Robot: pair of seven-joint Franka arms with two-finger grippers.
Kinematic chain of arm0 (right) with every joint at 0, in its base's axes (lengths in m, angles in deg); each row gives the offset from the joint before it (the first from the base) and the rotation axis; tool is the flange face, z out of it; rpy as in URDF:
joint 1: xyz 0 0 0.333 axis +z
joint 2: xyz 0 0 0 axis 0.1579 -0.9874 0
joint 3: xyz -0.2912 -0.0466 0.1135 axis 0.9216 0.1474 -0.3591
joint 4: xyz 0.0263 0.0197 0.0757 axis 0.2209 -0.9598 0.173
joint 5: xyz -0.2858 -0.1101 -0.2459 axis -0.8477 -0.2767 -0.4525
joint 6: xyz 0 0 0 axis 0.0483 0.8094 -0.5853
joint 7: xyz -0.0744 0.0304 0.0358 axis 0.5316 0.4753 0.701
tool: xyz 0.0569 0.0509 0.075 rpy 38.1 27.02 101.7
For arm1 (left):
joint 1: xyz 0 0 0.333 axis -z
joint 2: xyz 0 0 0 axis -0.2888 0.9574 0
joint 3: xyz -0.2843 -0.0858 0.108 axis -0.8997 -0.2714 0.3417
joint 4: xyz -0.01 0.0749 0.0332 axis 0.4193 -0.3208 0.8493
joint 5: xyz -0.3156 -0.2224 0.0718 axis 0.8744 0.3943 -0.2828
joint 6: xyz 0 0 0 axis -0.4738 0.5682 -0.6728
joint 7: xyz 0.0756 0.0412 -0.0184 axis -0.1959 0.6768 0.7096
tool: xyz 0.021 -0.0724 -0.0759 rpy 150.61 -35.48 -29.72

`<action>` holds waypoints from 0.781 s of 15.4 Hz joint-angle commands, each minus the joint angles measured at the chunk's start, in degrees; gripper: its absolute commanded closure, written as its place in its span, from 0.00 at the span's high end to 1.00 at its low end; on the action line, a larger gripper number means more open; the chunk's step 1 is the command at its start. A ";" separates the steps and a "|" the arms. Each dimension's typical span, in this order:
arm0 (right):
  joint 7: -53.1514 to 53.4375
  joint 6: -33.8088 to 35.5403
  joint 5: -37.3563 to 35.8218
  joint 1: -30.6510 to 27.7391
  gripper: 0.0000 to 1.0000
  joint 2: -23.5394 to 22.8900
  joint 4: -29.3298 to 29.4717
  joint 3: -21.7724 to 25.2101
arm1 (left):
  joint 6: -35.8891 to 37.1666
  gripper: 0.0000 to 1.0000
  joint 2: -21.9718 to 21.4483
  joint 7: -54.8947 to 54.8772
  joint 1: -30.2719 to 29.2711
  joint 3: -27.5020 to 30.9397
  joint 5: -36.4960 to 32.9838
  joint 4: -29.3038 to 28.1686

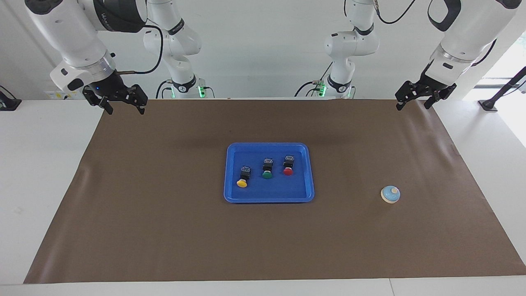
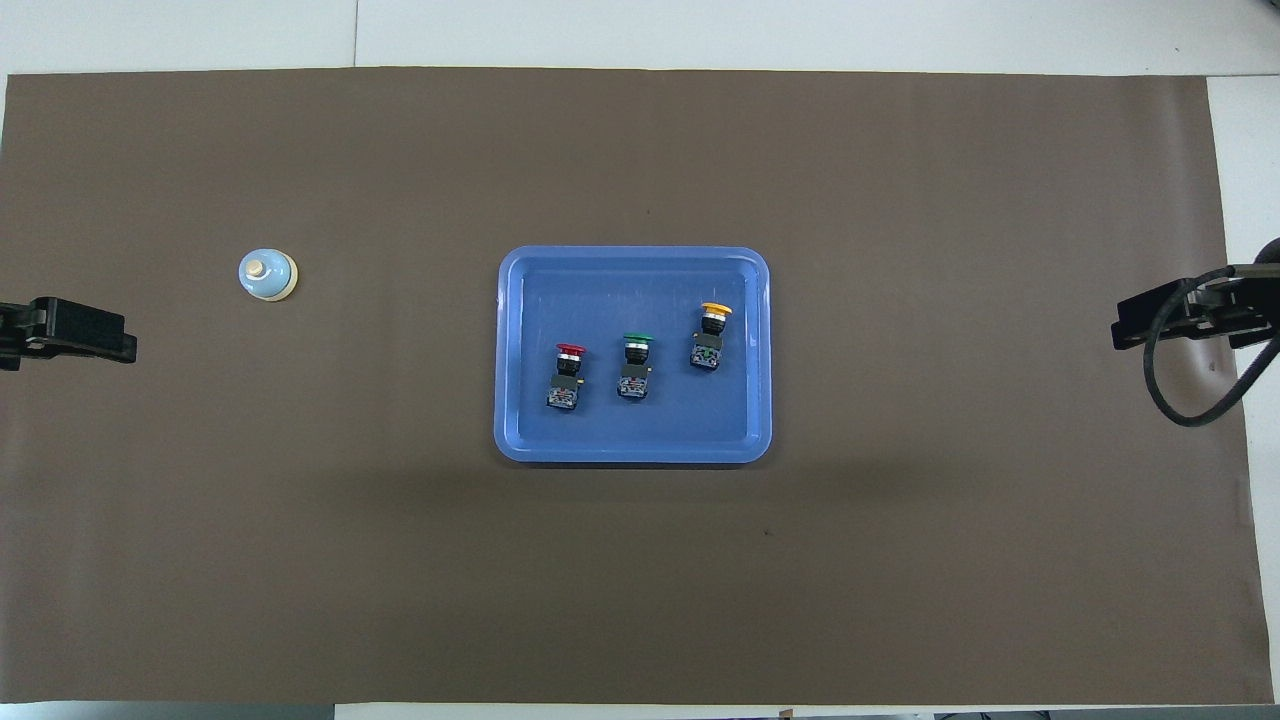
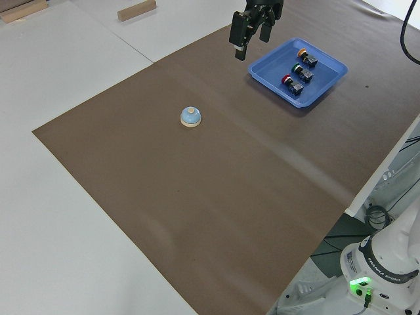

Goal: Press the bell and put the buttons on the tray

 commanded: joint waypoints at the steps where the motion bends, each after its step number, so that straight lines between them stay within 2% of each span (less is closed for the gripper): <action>1: -1.27 0.30 0.27 -0.64 1.00 0.83 -0.74 -0.48 | 0.59 1.00 -0.68 0.00 -0.18 0.14 -0.50 -0.20; 12: -1.36 -0.05 0.27 -0.55 1.00 1.00 -1.09 -0.57 | 0.59 1.00 -0.68 0.00 -0.09 0.13 -0.50 -0.11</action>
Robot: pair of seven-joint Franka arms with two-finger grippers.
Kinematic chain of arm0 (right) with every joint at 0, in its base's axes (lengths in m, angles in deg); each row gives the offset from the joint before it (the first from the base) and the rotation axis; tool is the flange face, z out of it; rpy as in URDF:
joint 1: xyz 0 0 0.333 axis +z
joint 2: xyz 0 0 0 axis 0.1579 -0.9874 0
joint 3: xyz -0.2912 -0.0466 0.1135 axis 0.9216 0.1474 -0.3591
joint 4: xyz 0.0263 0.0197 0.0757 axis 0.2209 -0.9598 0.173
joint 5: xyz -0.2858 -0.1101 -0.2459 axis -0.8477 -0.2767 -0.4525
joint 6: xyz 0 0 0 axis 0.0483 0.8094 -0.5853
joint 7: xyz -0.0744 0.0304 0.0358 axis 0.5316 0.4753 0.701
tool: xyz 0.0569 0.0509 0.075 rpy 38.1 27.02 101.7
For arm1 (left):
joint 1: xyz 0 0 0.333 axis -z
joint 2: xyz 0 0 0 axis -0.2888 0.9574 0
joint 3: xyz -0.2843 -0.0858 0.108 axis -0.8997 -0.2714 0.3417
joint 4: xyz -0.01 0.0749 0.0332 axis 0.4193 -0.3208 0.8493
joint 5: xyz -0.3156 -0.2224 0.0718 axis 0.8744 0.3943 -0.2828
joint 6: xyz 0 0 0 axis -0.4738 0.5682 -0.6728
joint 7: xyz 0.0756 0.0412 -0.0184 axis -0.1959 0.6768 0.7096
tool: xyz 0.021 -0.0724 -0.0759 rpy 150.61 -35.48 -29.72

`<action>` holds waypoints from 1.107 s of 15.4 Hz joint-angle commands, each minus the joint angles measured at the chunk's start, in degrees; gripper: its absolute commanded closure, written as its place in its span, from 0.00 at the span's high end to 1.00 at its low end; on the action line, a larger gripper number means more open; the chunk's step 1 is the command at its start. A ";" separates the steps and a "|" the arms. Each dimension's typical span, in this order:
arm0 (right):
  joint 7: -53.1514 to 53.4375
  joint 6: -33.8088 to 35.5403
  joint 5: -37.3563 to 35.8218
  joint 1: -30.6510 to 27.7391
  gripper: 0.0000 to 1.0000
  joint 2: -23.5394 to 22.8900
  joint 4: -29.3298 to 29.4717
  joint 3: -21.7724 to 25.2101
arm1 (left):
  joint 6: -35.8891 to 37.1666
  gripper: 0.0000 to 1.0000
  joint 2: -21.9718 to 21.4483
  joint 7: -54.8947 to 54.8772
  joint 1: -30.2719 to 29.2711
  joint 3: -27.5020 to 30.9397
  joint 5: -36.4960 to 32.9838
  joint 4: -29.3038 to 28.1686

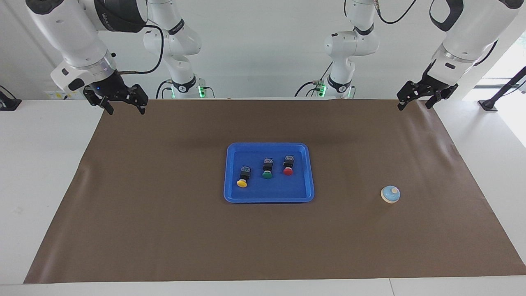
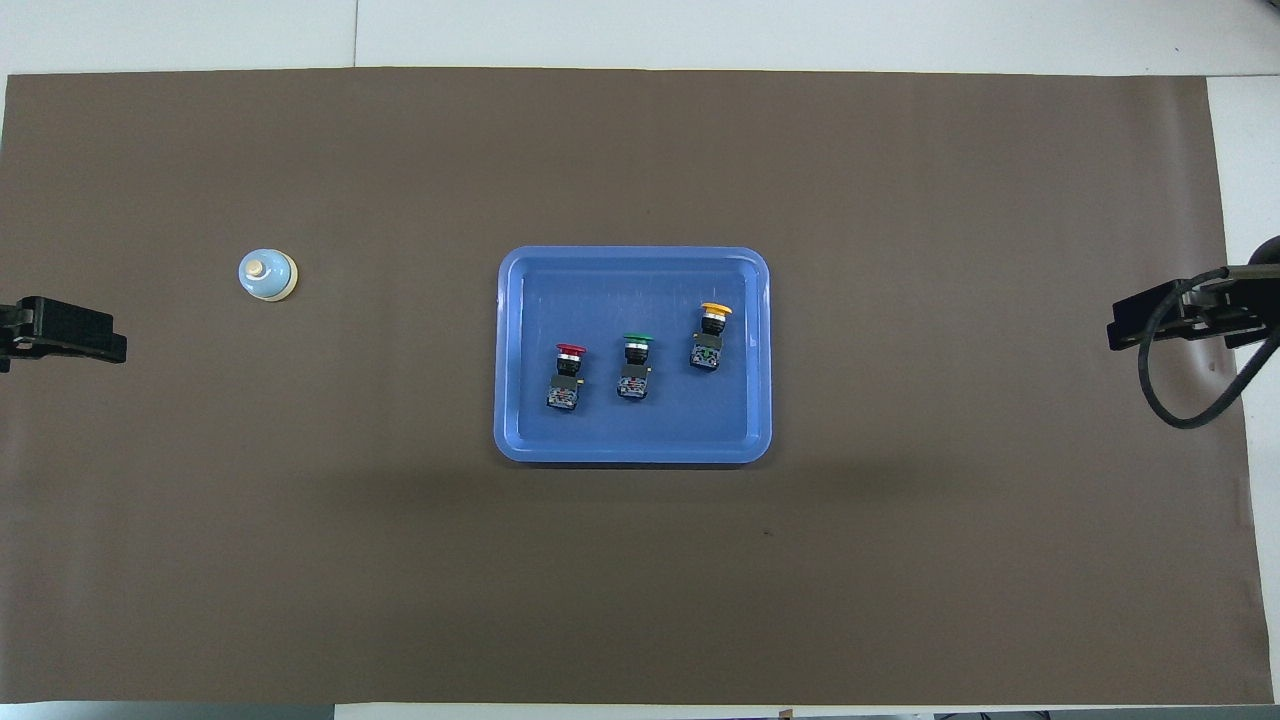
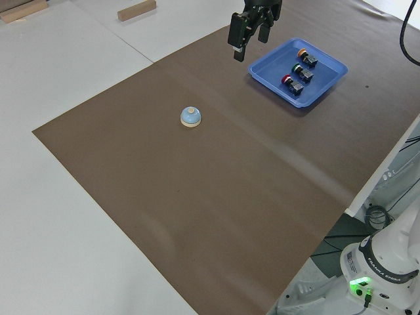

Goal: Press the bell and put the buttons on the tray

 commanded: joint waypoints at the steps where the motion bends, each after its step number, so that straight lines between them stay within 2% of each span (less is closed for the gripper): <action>1: -1.19 -0.23 0.36 -0.47 1.00 0.91 -1.09 -0.52 | 0.59 1.00 -0.68 0.00 -0.07 -0.04 -0.58 -0.20; 6: 1.53 -5.40 0.44 0.58 1.00 1.35 -3.89 -0.87 | 0.59 1.00 -0.68 0.00 -0.07 -0.04 -0.58 -0.20; 11: 14.08 -13.13 0.44 8.40 1.00 0.92 -9.52 -1.05 | 0.59 1.00 -0.68 0.00 -0.07 -0.04 -0.58 -0.20; 17: 28.42 -24.73 0.44 17.63 1.00 -8.30 -10.67 -1.05 | 0.59 1.00 -0.68 0.00 -0.07 -0.04 -0.58 -0.11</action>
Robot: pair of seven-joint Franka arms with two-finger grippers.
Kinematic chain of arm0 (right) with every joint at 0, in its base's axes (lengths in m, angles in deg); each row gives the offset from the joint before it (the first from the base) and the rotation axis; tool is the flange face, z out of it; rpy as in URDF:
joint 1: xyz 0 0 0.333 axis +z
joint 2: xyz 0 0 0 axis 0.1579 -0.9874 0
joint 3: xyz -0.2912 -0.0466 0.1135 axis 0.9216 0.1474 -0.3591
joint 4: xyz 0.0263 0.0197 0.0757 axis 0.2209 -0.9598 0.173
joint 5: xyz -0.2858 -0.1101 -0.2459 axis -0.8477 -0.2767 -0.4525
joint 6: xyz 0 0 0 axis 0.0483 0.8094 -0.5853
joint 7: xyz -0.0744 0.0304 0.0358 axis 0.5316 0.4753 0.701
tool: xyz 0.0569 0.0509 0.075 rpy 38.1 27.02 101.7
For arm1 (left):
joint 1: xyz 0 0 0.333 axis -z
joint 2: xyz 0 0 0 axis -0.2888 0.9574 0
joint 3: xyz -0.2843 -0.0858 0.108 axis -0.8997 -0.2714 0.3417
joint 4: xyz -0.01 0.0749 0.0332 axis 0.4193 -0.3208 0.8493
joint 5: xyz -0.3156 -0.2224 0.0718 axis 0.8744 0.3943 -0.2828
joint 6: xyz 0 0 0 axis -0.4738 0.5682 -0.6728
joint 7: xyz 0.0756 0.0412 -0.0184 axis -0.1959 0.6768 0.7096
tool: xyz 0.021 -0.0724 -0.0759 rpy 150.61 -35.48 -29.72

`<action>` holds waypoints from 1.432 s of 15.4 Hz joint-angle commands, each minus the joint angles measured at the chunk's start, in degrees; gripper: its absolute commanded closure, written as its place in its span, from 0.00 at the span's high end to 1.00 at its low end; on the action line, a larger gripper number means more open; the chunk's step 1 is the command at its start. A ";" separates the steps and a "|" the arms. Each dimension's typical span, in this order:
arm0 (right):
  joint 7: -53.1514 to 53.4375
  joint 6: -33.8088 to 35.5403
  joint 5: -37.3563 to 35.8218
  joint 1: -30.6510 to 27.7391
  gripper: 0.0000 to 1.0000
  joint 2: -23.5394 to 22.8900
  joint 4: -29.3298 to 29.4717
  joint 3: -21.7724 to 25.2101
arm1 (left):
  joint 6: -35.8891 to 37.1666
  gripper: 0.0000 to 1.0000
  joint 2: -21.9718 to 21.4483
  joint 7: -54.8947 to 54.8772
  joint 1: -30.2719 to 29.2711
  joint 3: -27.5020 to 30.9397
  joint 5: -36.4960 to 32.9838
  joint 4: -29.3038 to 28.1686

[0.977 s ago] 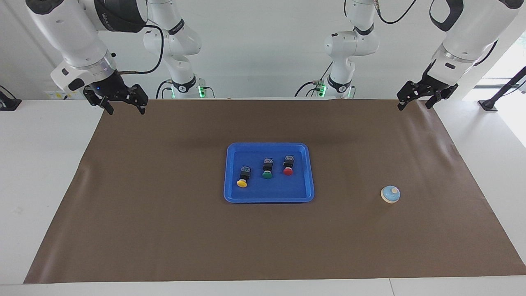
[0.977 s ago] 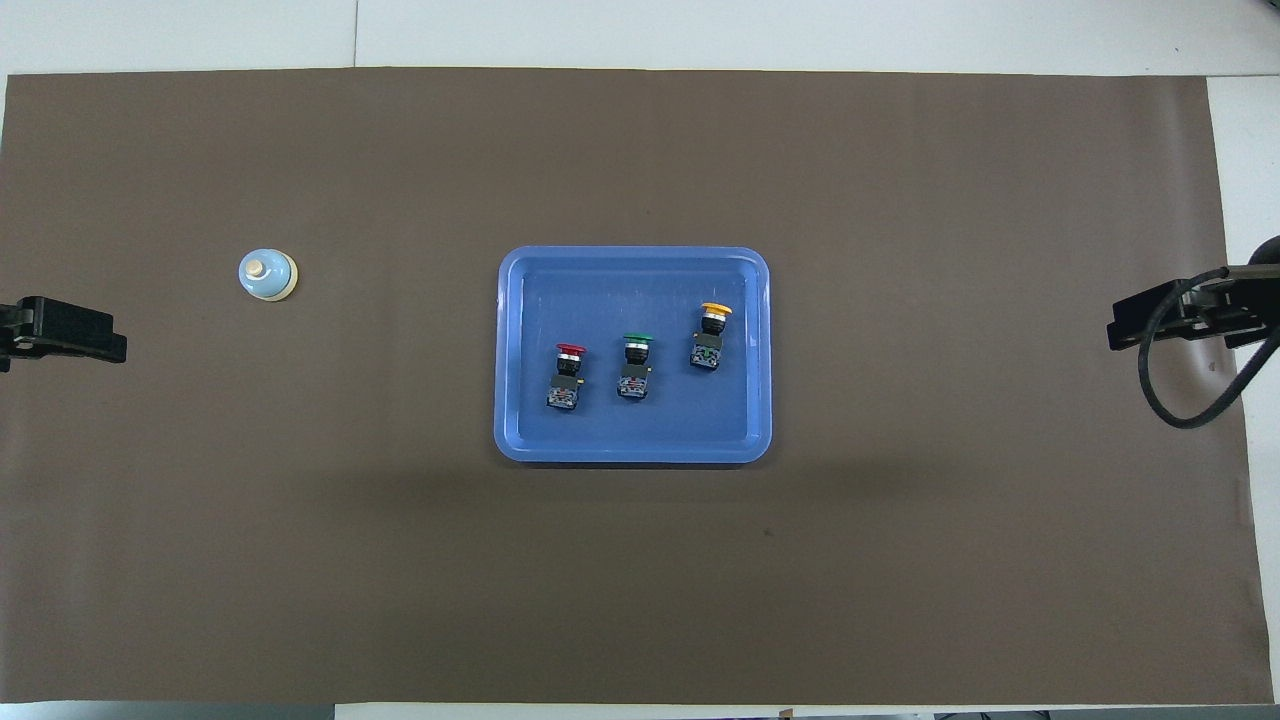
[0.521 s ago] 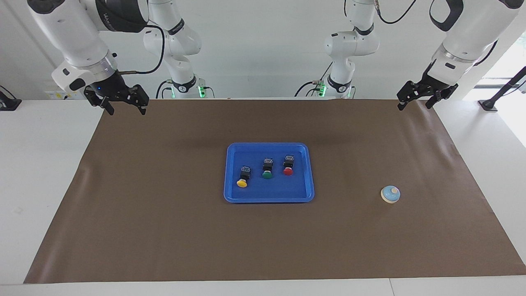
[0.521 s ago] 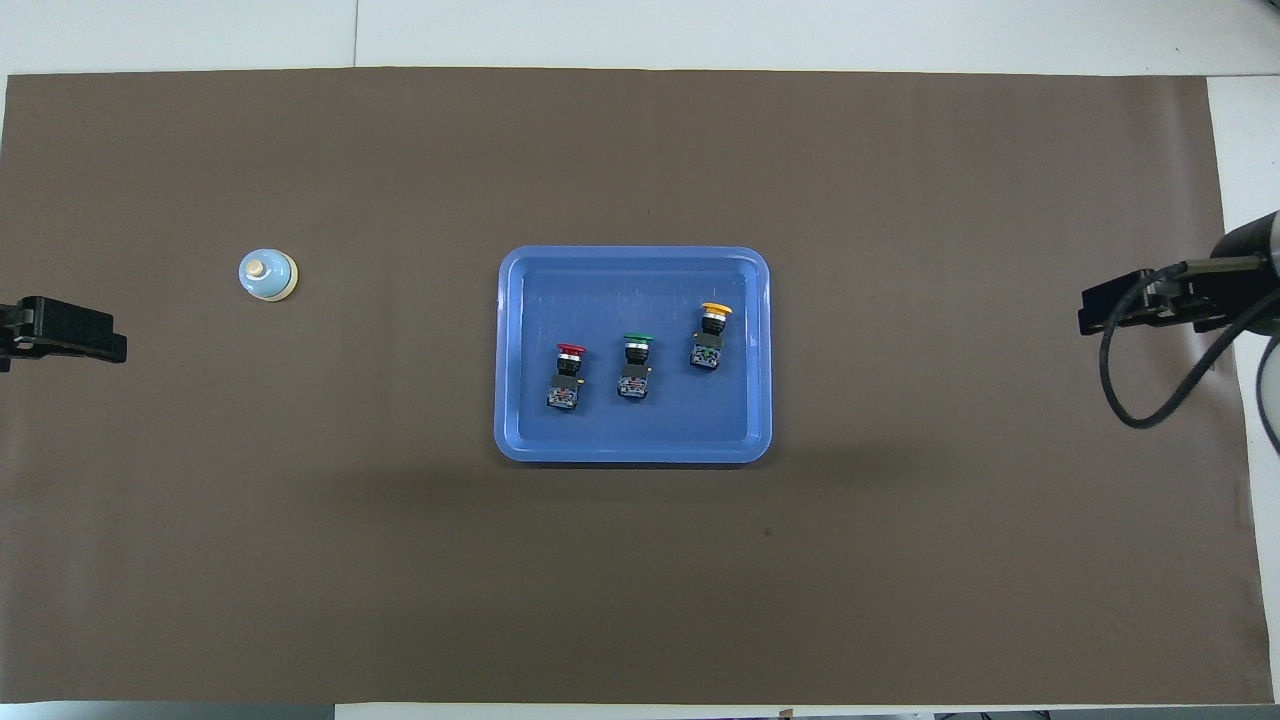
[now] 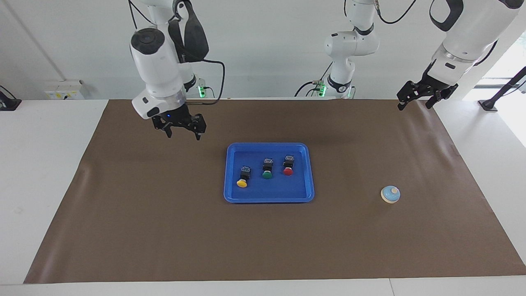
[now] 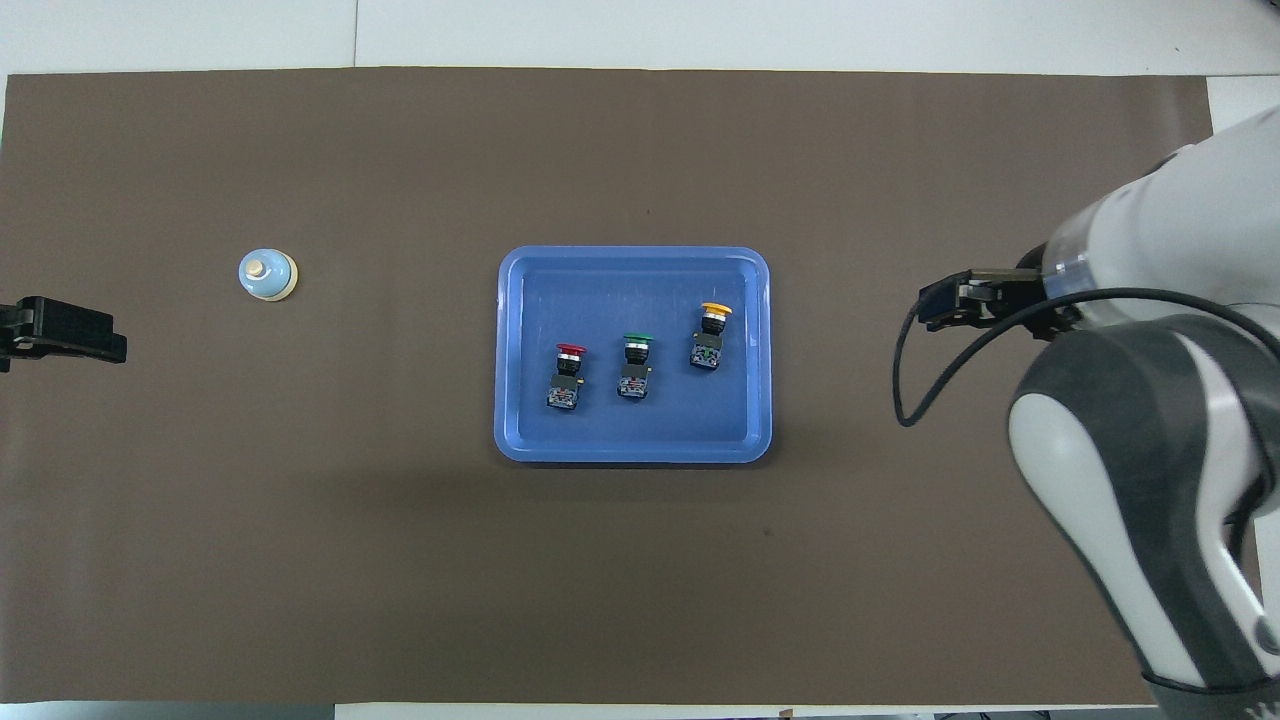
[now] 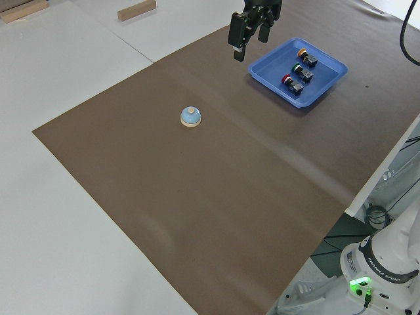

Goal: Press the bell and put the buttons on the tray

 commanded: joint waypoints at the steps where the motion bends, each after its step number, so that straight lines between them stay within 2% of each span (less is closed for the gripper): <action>1: 4.85 -5.91 0.29 2.85 1.00 -4.81 -0.02 0.06 | 0.59 1.00 -0.68 0.00 -0.07 -0.04 -0.50 -0.20; 5: 9.08 -11.55 0.29 5.75 1.00 -8.59 -1.25 0.06 | 0.59 1.00 -0.68 0.00 -0.07 -0.04 -0.58 -0.11; 11: 17.52 -23.49 0.20 10.33 1.00 -18.00 -0.37 0.15 | 0.59 1.00 -0.68 0.00 -0.07 -0.04 -0.58 -0.20; 22: 17.88 -23.43 -0.15 10.95 1.00 -18.71 0.68 0.15 | 0.59 1.00 -0.68 0.00 -0.07 -0.04 -0.58 -0.20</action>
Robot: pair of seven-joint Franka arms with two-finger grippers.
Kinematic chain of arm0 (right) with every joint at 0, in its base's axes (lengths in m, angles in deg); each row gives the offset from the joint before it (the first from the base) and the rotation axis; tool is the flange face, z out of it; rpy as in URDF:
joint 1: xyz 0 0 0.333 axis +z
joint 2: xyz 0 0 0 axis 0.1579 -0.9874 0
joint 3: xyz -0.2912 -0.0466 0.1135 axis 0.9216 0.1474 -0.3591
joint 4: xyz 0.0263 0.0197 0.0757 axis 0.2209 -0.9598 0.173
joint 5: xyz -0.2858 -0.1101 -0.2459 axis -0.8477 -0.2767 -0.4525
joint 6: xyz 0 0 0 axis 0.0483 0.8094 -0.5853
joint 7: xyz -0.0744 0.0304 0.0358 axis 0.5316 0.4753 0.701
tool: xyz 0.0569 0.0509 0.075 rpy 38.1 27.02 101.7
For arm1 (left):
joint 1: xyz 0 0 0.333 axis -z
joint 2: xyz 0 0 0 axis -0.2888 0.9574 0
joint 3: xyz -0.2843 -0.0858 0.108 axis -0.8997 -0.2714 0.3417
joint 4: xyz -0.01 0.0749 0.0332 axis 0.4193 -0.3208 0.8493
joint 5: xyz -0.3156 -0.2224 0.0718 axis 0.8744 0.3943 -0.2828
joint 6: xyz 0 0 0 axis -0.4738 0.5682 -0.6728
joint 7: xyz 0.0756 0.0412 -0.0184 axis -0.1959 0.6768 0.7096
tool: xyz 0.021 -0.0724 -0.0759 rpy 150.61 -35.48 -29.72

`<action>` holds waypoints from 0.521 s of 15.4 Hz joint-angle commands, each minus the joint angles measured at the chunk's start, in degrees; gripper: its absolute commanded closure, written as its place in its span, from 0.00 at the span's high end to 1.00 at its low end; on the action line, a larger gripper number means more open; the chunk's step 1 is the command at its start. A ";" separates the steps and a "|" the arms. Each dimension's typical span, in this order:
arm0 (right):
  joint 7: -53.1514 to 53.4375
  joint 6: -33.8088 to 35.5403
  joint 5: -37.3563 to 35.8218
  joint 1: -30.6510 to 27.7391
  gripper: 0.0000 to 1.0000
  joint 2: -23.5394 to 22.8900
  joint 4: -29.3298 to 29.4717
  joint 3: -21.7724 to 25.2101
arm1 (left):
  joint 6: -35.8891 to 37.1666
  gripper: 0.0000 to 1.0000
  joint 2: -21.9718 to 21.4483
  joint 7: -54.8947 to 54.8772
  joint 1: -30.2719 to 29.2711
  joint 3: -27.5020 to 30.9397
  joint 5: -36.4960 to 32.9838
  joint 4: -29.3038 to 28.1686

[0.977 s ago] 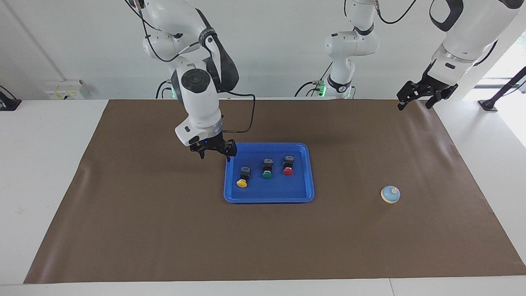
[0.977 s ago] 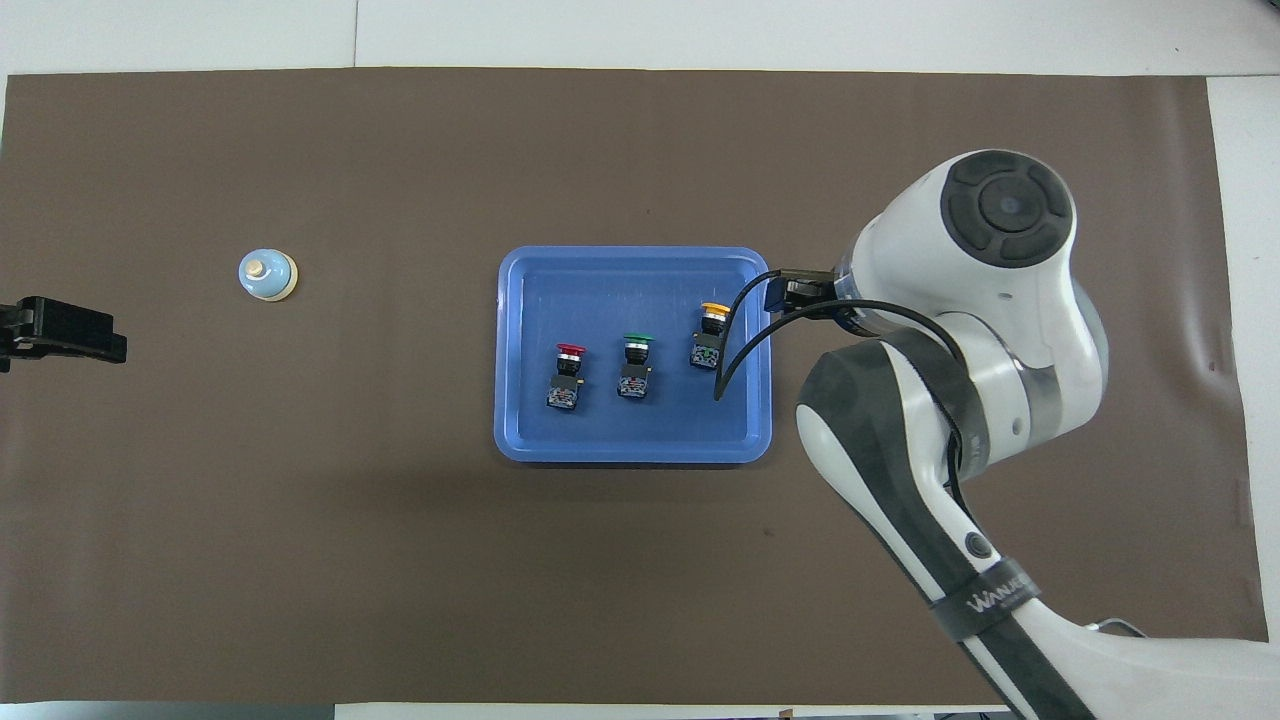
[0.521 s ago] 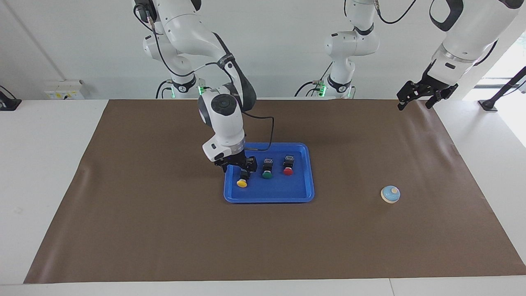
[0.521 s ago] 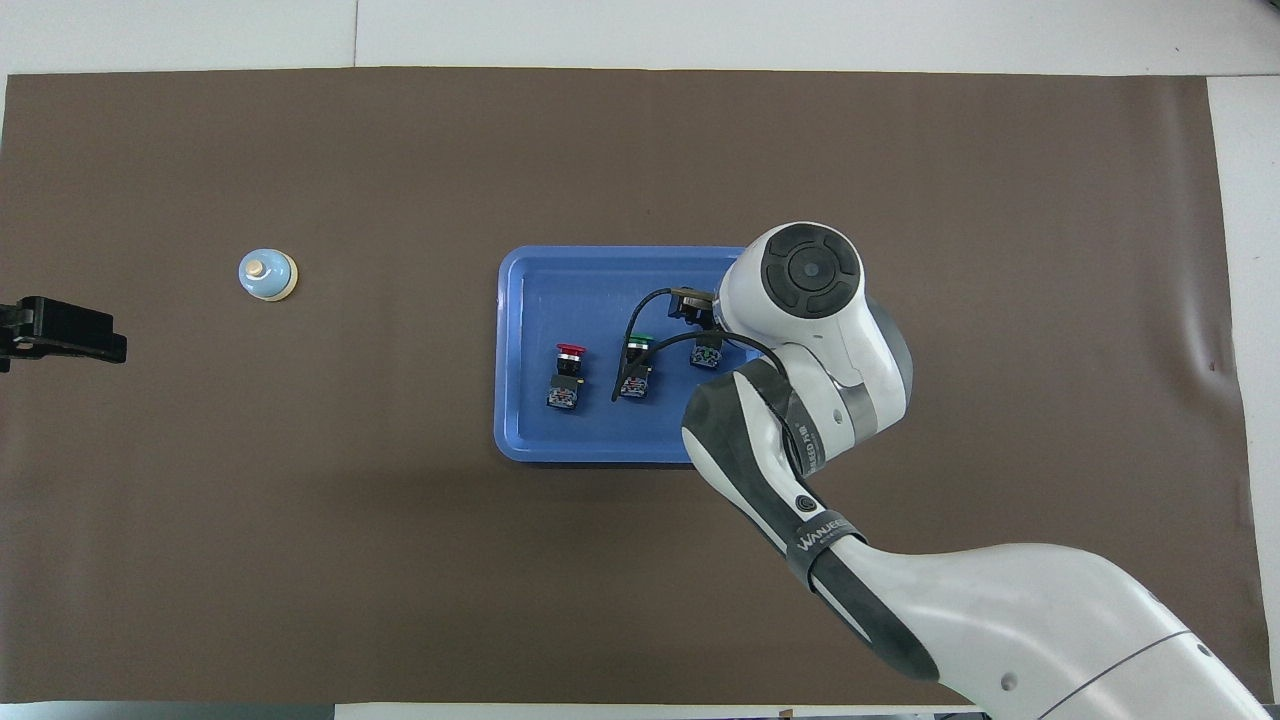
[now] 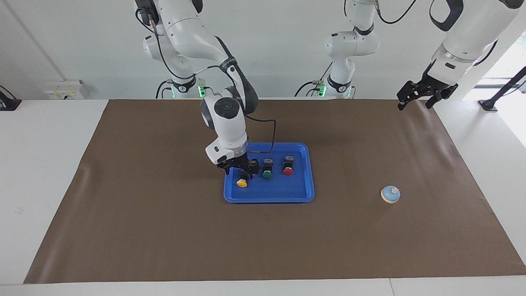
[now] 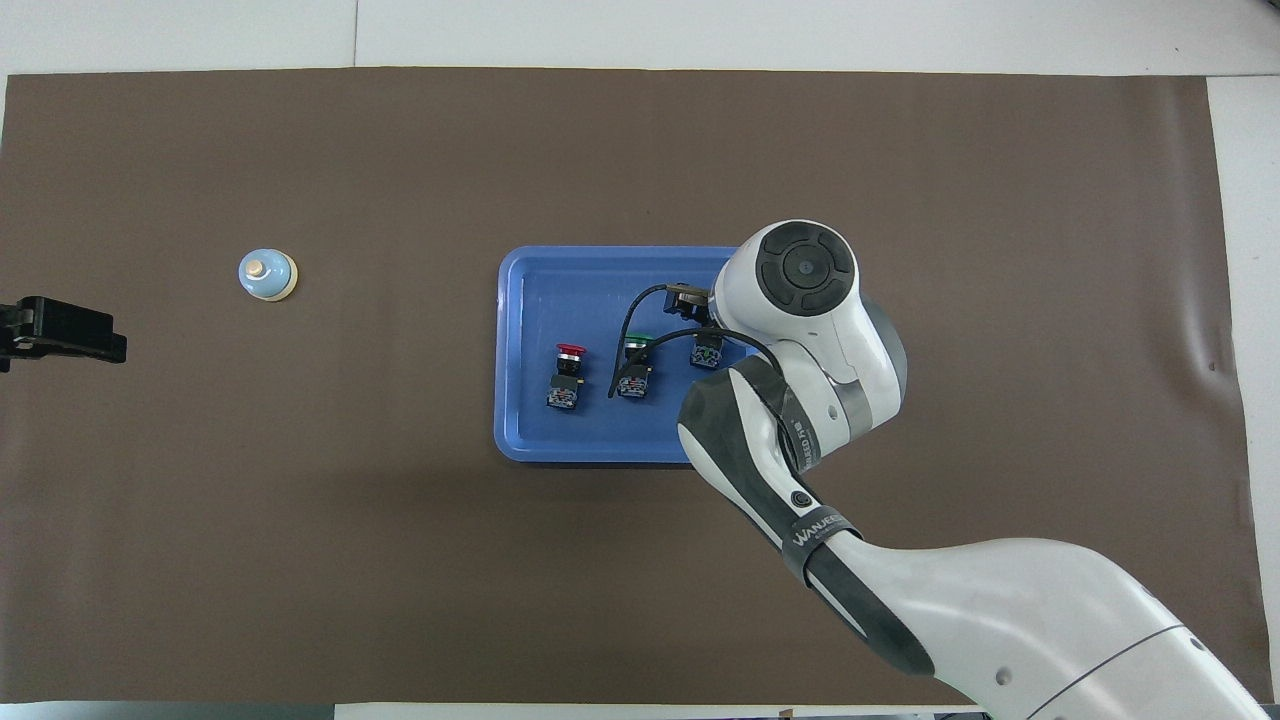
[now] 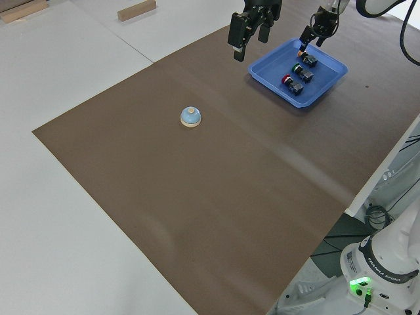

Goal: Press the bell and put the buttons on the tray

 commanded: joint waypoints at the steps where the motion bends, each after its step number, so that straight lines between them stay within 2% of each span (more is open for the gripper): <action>1: 0.89 1.05 -0.15 -0.04 1.00 0.34 0.70 0.09 | 0.59 1.00 -0.68 0.00 -0.07 -0.04 -0.58 -0.20; 2: 0.80 2.45 -0.15 -0.30 1.00 0.60 1.14 0.18 | 0.59 1.00 -0.68 0.00 -0.07 -0.04 -0.58 -0.20; 6: -0.08 15.53 -0.51 -2.75 1.00 2.17 10.18 0.71 | 0.41 1.00 -0.68 0.00 0.19 -0.04 -0.58 -0.11; 8: -1.65 18.36 -0.51 -4.69 1.00 4.54 11.07 0.71 | 0.15 1.00 -0.68 -0.09 0.46 -0.04 -0.58 -0.02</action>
